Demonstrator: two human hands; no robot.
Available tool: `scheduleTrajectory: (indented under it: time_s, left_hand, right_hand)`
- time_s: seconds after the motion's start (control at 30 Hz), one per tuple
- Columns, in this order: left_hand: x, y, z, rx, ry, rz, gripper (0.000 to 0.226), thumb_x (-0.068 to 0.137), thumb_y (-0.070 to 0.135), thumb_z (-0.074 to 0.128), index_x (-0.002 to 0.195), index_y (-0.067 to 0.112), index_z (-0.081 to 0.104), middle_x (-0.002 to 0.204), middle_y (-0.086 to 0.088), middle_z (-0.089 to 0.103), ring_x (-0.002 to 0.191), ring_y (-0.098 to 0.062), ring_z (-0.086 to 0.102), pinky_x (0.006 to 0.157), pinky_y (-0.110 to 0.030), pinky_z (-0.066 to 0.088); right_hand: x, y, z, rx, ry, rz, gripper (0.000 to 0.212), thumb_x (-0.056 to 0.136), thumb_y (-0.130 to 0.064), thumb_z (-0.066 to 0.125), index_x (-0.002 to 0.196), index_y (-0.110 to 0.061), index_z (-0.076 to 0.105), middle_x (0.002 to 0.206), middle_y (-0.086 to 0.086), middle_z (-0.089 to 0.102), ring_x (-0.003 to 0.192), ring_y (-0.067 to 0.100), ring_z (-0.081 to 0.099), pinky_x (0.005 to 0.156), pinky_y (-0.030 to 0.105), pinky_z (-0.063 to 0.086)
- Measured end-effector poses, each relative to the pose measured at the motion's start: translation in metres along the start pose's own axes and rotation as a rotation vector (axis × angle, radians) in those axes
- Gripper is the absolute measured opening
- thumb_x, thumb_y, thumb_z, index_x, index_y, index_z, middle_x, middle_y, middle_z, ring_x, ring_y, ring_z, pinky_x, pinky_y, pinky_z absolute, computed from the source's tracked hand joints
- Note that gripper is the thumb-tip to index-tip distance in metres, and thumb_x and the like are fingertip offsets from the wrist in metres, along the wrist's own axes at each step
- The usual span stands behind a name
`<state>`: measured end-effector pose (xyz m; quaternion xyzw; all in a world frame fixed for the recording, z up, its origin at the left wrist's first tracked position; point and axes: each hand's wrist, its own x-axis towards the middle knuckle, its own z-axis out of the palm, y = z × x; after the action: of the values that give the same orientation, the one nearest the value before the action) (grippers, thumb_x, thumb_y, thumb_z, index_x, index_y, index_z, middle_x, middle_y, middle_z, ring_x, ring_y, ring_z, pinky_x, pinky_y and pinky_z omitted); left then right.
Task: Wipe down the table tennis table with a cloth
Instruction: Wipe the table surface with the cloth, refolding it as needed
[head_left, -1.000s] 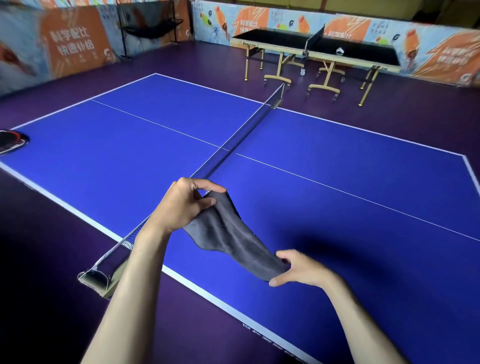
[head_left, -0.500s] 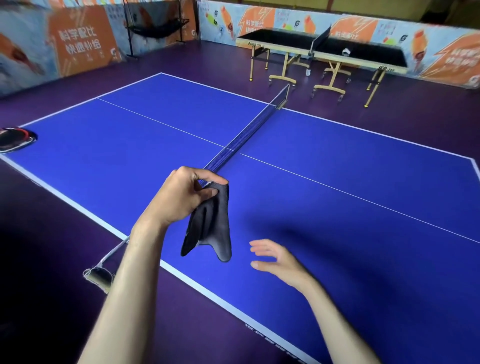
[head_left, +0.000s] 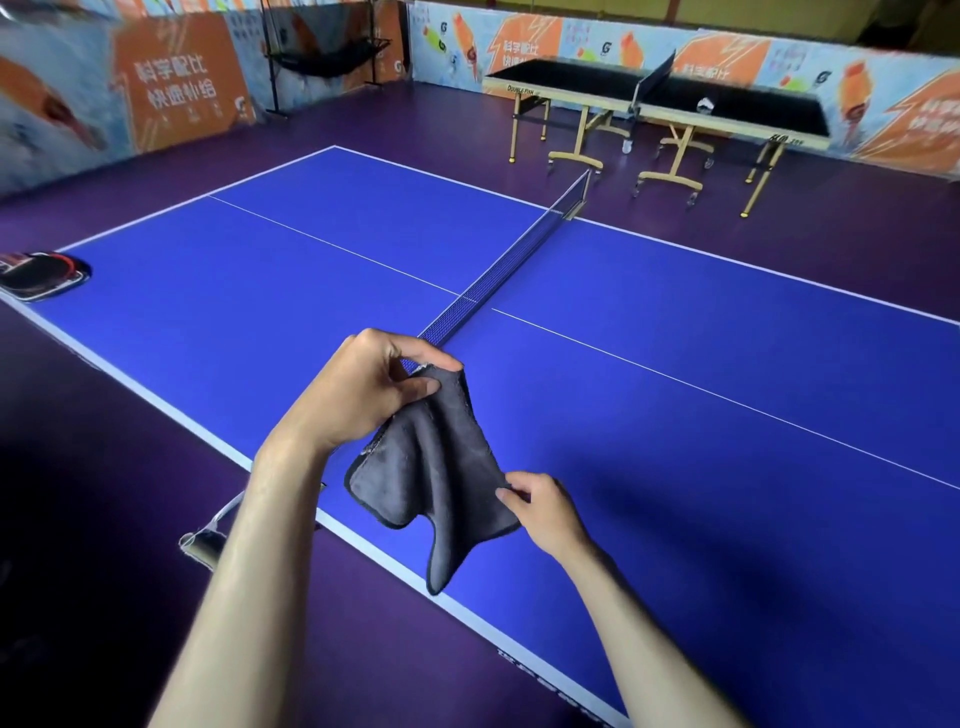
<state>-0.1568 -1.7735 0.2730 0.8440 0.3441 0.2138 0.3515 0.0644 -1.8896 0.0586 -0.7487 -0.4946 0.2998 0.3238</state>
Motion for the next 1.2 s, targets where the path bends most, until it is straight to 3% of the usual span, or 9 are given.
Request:
scheduleTrajectory:
  time_s: [0.07,0.17,0.27,0.47,0.6,0.77,0.9,1.03,1.2]
  left_hand:
    - [-0.001,-0.004,0.0,0.029,-0.001,0.0,0.031,0.095,0.017,0.07,0.101,0.047,0.075,0.068,-0.021,0.057,0.053,-0.024,0.031,0.052,-0.03,0.032]
    - [-0.002,-0.023,-0.005,0.138,0.041,-0.059,0.033,0.091,0.012,0.072,0.096,0.044,0.077,0.059,0.01,0.059,0.05,-0.015,0.041,0.055,-0.027,0.039]
    - [0.006,-0.052,-0.005,0.331,0.066,-0.146,0.04,0.084,0.01,0.074,0.094,0.049,0.075,0.085,0.026,0.069,0.072,-0.008,0.06,0.066,-0.028,0.043]
    - [0.013,-0.112,0.032,0.296,0.079,-0.269,0.042,0.077,0.003,0.075,0.07,0.044,0.064,0.081,0.006,0.071,0.084,-0.022,0.064,0.066,-0.03,0.048]
    - [0.014,-0.123,0.051,0.172,0.139,-0.226,0.025,0.087,0.011,0.077,0.077,0.028,0.061,0.091,0.002,0.054,0.083,-0.019,0.056,0.072,-0.031,0.041]
    - [0.014,-0.111,0.059,-0.329,0.048,-0.132,0.02,0.1,0.024,0.064,0.094,0.012,0.05,0.078,0.007,0.052,0.072,-0.008,0.048,0.07,-0.023,0.04]
    - [0.02,-0.101,0.067,-0.574,0.076,-0.207,0.03,0.1,0.035,0.064,0.09,0.016,0.042,0.084,-0.005,0.04,0.079,-0.022,0.039,0.074,-0.042,0.043]
    - [0.023,-0.085,0.092,-0.588,0.051,-0.311,0.024,0.101,0.032,0.057,0.088,0.017,0.042,0.083,-0.009,0.044,0.08,-0.022,0.046,0.063,-0.038,0.05]
    - [0.02,-0.063,0.14,-0.59,0.028,-0.374,0.021,0.103,0.021,0.056,0.093,0.014,0.039,0.085,-0.011,0.052,0.079,-0.019,0.058,0.055,-0.038,0.059]
  right_hand:
    - [-0.001,0.007,-0.004,-0.045,-0.043,-0.048,0.045,0.1,-0.022,0.067,0.064,-0.025,0.04,0.058,-0.013,0.04,0.058,0.008,0.034,0.056,0.025,0.028]
    - [0.0,0.016,-0.029,-0.063,-0.094,-0.043,0.033,0.095,-0.026,0.073,0.071,-0.025,0.051,0.067,-0.013,0.052,0.063,0.004,0.043,0.064,0.026,0.038]
    - [0.0,0.015,-0.064,-0.061,-0.157,-0.035,0.027,0.094,-0.026,0.075,0.077,-0.023,0.055,0.068,-0.011,0.057,0.063,0.006,0.046,0.062,0.027,0.037]
    - [0.009,-0.01,-0.126,-0.17,-0.094,-0.121,0.013,0.101,-0.029,0.066,0.093,-0.022,0.059,0.087,0.0,0.067,0.078,0.015,0.058,0.071,0.029,0.045]
    - [0.009,-0.012,-0.156,-0.166,-0.016,-0.097,0.011,0.104,-0.032,0.06,0.097,-0.024,0.057,0.09,-0.009,0.064,0.082,0.007,0.055,0.075,0.025,0.043]
    - [0.005,0.002,-0.172,0.065,0.154,-0.015,0.019,0.102,-0.032,0.065,0.098,-0.016,0.056,0.083,-0.007,0.058,0.074,0.006,0.051,0.062,0.012,0.04]
    - [0.0,0.006,-0.169,0.234,0.276,0.086,0.032,0.093,-0.03,0.078,0.096,-0.006,0.058,0.076,0.002,0.056,0.068,0.014,0.051,0.049,0.019,0.043]
    - [-0.004,0.015,-0.146,0.217,0.31,0.14,0.036,0.098,-0.031,0.071,0.091,-0.003,0.049,0.082,0.004,0.047,0.073,0.018,0.044,0.055,0.02,0.04]
    - [-0.014,0.01,-0.119,0.352,0.217,0.202,0.034,0.1,-0.024,0.069,0.086,-0.013,0.04,0.079,0.011,0.042,0.061,0.02,0.04,0.038,0.026,0.038]
